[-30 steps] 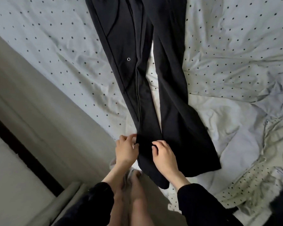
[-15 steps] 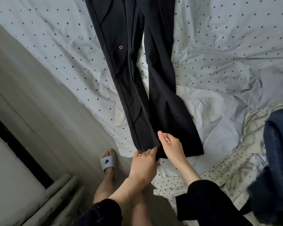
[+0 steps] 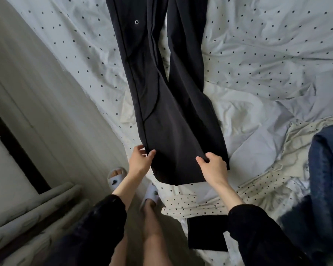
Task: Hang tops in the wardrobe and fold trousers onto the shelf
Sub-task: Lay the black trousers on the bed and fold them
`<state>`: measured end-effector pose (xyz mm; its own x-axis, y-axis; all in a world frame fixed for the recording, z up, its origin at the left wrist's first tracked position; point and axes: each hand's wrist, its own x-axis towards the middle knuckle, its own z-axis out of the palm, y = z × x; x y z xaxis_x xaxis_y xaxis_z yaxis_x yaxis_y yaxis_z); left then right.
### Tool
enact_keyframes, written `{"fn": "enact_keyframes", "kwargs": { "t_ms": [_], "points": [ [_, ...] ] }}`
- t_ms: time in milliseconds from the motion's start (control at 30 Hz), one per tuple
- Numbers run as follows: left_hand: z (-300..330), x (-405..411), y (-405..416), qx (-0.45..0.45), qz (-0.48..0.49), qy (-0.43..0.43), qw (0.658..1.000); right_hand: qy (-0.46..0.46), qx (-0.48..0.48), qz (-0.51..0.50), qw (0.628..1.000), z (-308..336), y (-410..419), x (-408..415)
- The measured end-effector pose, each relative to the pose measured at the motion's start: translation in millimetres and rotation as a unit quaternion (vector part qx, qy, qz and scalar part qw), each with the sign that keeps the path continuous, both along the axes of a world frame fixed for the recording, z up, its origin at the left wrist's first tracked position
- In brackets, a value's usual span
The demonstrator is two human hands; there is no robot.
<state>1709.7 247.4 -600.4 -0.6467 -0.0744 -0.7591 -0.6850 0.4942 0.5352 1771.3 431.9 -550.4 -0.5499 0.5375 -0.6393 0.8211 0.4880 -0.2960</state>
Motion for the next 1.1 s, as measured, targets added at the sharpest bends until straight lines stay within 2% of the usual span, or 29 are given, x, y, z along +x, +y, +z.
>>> {"fn": "enact_keyframes", "kwargs": {
  "t_ms": [133, 233, 300, 400, 500, 600, 700, 767, 833, 967, 1033, 1100],
  "points": [
    [-12, 1, 6, 0.038, 0.097, -0.058, 0.993, 0.011, -0.009, -0.001, 1.0, 10, -2, 7],
    [-12, 0, -7, 0.038, 0.052, -0.073, 0.995, 0.017, -0.036, -0.015, 0.999, 19, -7, 7],
    [-2, 0, -16, 0.082, 0.056, -0.076, 0.992, 0.017, -0.044, -0.009, 0.999, 26, -13, 7],
    [12, 6, -31, 0.097, 0.118, -0.035, 0.988, -0.001, -0.05, 0.009, 0.999, 35, -21, 7],
    [28, 18, -53, 0.013, 0.151, 0.04, 0.988, 0.0, -0.076, 0.019, 0.997, 37, -33, 15],
    [46, 29, -78, -0.064, 0.09, 0.081, 0.991, -0.017, -0.094, 0.068, 0.993, 29, -50, 33],
    [43, 33, -92, -0.1, 0.043, 0.054, 0.993, -0.036, -0.096, 0.092, 0.99, 19, -51, 48],
    [38, 34, -92, -0.118, 0.008, 0.038, 0.992, -0.022, -0.068, 0.081, 0.994, 12, -38, 48],
    [34, 39, -81, -0.134, -0.031, 0.059, 0.989, -0.004, -0.011, 0.047, 0.999, 10, -19, 43],
    [31, 52, -36, -0.089, -0.111, 0.123, 0.982, 0.036, 0.096, -0.023, 0.994, 0, 29, 32],
    [28, 53, -11, -0.058, -0.14, 0.16, 0.976, 0.019, 0.094, -0.015, 0.995, -9, 49, 27],
    [23, 52, 13, -0.029, -0.225, 0.228, 0.947, -0.006, 0.06, 0.002, 0.998, -20, 60, 22]
  ]
}}
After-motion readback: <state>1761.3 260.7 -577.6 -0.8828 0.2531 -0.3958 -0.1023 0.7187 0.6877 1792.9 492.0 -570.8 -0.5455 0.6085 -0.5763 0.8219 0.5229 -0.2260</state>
